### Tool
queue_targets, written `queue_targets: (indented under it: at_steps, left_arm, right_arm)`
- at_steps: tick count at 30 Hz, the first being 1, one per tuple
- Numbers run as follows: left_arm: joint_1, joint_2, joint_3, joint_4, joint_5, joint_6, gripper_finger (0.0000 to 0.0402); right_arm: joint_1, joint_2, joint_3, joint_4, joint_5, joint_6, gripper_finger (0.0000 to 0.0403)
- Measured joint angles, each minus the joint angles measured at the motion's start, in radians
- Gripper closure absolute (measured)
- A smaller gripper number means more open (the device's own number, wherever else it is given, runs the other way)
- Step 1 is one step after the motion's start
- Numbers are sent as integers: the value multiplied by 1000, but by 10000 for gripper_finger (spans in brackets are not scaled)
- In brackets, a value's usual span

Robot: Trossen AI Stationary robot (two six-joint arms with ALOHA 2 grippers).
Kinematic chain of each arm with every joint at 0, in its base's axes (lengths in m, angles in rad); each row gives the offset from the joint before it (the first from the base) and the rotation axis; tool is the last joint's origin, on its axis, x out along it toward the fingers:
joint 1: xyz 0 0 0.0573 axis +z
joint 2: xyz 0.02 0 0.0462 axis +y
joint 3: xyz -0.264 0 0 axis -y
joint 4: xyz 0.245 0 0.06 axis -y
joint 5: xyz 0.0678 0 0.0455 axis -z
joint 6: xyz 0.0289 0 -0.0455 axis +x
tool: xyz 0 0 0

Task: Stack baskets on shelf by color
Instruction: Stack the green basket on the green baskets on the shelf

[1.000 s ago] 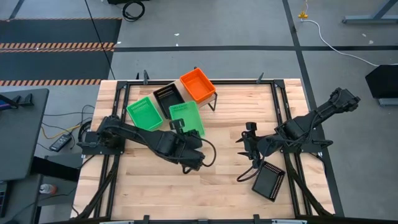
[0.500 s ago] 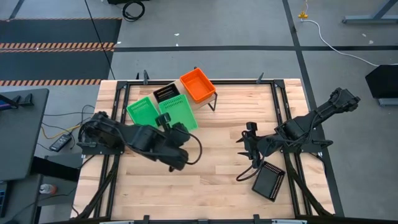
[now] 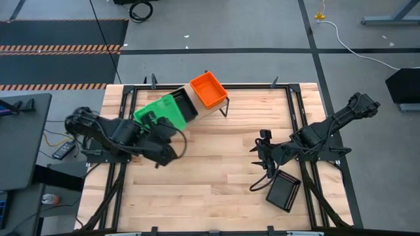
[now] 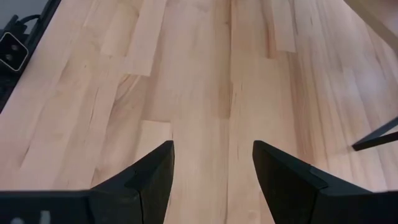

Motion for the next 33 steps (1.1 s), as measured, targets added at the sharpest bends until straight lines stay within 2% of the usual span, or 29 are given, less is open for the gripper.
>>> queue_targets:
  at_steps: [3,7,18,28,33]
  left_arm:
    - [-12,-94,-103,0,-8,-73,391]
    - [-26,-174,-184,0,4,-141,391]
    - [7,-186,-352,1,50,-133,391]
    - [9,-186,-372,3,50,-131,390]
    - [10,-186,-372,47,44,-130,369]
  right_arm:
    - [0,0,0,0,0,-1,179]
    - [-5,0,0,1,6,-26,179]
    - [-36,0,0,25,26,-20,179]
    - [-27,0,0,25,19,-20,179]
    - [-27,0,0,24,19,-25,179]
